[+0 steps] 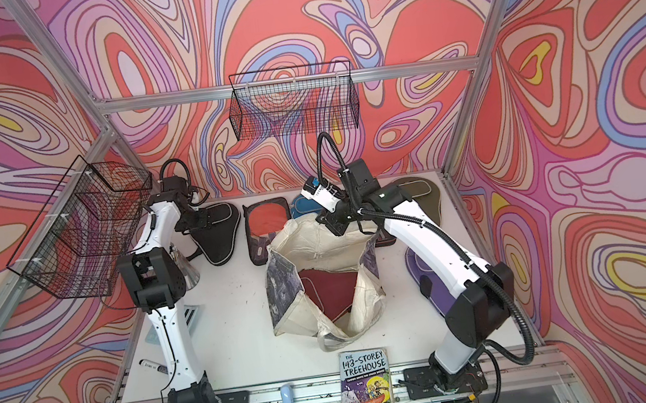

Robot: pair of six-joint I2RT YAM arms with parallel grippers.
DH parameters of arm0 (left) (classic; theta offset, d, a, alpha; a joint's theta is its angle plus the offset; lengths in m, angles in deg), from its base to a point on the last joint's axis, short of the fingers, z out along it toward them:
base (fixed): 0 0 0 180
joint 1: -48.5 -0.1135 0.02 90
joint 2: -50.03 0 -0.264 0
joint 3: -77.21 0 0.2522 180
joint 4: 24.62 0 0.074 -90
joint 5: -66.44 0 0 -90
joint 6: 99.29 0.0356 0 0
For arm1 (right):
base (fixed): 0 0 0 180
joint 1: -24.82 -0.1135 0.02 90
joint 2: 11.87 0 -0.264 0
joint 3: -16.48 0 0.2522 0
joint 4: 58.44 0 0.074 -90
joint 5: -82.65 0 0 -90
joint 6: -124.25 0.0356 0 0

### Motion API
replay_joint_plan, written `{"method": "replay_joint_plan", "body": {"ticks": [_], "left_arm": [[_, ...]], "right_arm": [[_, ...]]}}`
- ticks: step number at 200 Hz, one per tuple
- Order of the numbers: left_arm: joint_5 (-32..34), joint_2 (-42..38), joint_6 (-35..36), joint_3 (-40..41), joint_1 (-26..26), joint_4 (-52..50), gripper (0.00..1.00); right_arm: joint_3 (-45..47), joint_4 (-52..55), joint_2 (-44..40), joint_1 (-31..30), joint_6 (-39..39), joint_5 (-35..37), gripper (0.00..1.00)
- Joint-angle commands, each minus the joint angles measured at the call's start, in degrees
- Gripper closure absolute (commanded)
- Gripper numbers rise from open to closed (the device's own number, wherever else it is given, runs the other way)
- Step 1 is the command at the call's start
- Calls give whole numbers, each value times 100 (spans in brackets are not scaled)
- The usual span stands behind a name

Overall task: Remove the ping pong set from the canvas bag
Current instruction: Place the ping pong set at the corner of the board.

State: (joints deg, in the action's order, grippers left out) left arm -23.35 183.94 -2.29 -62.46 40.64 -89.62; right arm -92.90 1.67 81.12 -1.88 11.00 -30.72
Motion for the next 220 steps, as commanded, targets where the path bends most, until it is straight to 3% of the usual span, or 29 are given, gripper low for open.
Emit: {"method": "replay_joint_plan", "body": {"ticks": [1, 33, 48, 81, 99, 128, 145, 182, 220], "left_arm": [[-9, -415, 149, -37, 187, -71, 22], [-129, -1154, 153, 249, 588, 76, 12], [-197, -1575, 83, 453, 770, 160, 1], [-420, -2670, -39, 912, 1276, 351, 0], [-933, -3247, -82, 1051, 1551, 280, 0], [-2523, -4157, -183, 1567, 1957, 211, 0], [-3030, -4556, -259, 1965, 2292, 222, 0], [-2905, -4761, -574, 2543, 3074, 330, 0], [-2696, -4429, -796, 2479, 3539, 342, 0]], "right_arm": [[2, 199, -235, 32, -85, 113, 100], [-132, 165, -248, 26, -63, 132, 100], [-187, 92, -292, 32, -49, 158, 100], [-375, 23, -327, 25, -74, 178, 100], [-466, -8, -329, 32, -68, 158, 100], [-461, -277, -406, 31, 38, 175, 100], [-418, -535, -440, 26, 128, 263, 100], [-552, -696, -248, 32, 250, 319, 100], [-584, -749, -191, 29, 244, 303, 100]]}}
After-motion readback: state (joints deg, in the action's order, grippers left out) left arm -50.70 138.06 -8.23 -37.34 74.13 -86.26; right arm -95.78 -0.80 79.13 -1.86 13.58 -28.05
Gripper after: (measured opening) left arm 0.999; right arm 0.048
